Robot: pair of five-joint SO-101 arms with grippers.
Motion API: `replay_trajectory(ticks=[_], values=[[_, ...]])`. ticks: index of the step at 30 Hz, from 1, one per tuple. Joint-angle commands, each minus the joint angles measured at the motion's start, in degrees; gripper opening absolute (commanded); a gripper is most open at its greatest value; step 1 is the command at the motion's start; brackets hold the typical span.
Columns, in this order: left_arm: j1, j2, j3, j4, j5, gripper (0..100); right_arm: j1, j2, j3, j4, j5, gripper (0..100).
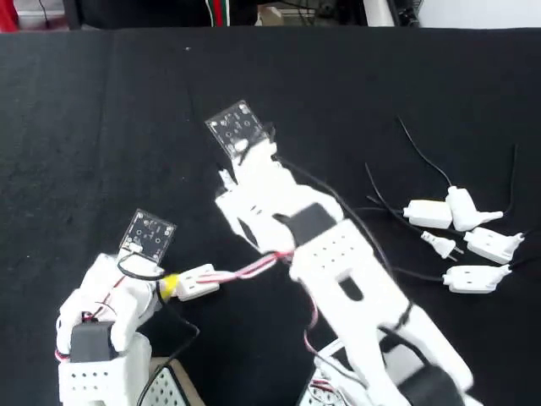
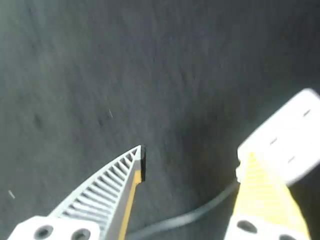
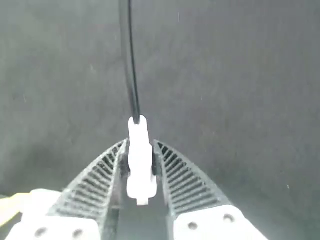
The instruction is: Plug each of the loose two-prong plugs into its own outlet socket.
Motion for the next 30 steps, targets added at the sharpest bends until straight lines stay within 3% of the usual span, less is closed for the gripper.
replay_trajectory(ticks=[1, 6, 10, 22, 30], values=[[5.4, -0.4, -2.9, -8.2, 1.8, 30, -1.1, -4.6, 1.4, -4.1, -4.6, 1.1], [13.1, -0.4, 0.7, -18.5, 13.0, 30, -1.0, -8.1, 2.5, -4.4, -10.9, 1.1], [14.1, -0.4, 3.6, -28.7, 22.9, 30, -2.0, -12.9, 8.3, -10.5, -12.0, 1.1], [14.8, -0.4, 5.1, -34.5, 25.8, 30, -6.7, -39.5, 33.5, -27.3, -12.3, 1.1], [14.9, -0.4, 1.7, -33.4, 29.4, 30, -6.7, -35.2, 35.8, -33.5, -12.4, 1.1]])
